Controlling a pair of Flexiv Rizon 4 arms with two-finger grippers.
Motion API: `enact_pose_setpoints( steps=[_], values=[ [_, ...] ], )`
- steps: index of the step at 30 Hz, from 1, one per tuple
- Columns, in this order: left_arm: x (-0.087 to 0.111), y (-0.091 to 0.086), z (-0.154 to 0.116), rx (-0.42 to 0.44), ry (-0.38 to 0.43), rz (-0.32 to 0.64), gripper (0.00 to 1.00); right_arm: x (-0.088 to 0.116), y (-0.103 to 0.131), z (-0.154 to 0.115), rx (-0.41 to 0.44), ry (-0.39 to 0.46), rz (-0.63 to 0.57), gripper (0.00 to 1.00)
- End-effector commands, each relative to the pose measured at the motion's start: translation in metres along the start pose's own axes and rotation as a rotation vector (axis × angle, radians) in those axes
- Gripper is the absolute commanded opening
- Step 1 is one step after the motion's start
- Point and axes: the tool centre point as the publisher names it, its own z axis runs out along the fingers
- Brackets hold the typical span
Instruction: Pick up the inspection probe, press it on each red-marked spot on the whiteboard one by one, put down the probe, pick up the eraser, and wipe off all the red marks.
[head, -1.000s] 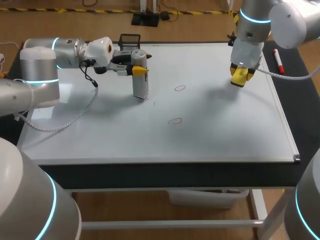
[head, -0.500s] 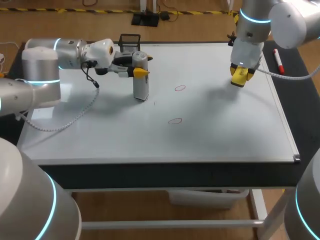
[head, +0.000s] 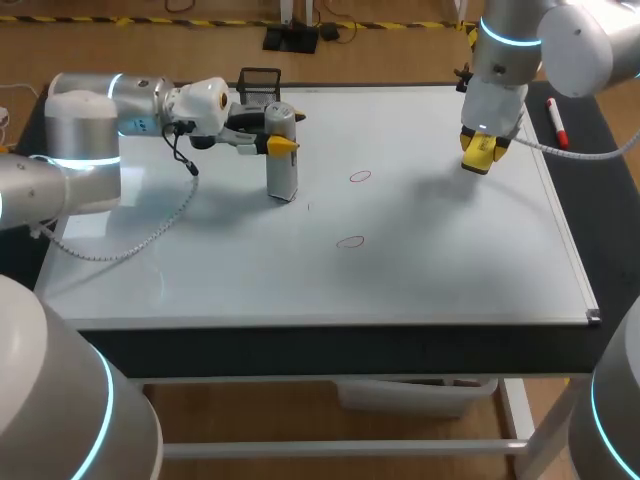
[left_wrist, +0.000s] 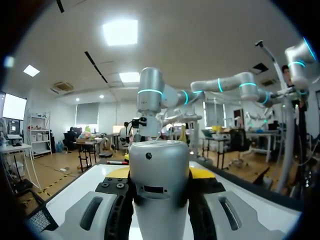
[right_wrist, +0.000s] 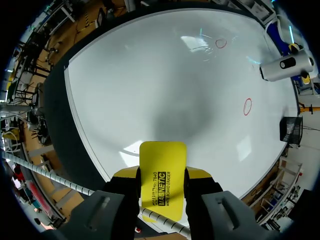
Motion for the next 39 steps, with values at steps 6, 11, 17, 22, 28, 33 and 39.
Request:
enact_pose_setpoints(
  steps=[6,11,17,22,28,33,39],
  values=[
    [0.004,-0.001,0.0,-0.048,-0.011,0.015,0.0,0.0,0.0,-0.001,0.002,0.004,-0.002,0.0],
    [0.005,-0.002,0.001,-0.054,-0.009,0.019,0.0,0.0,0.0,-0.001,0.002,0.004,-0.002,0.0],
    [0.006,-0.002,0.001,-0.055,-0.009,0.02,0.0,0.0,0.0,-0.001,0.002,0.004,-0.002,0.0],
    [0.006,-0.002,0.001,-0.054,-0.008,0.019,0.0,0.0,0.0,-0.001,0.002,0.004,-0.002,0.0],
    [0.007,-0.004,0.001,-0.051,-0.006,0.022,0.0,0.0,0.0,-0.001,0.002,0.004,-0.002,0.0],
    [0.008,-0.015,-0.002,-0.033,-0.017,0.032,0.0,0.0,0.0,-0.001,0.002,0.004,-0.002,0.0],
    [0.003,-0.022,-0.019,-0.015,-0.06,0.033,0.0,0.0,0.0,-0.001,0.002,0.004,-0.002,0.0]
  ],
)
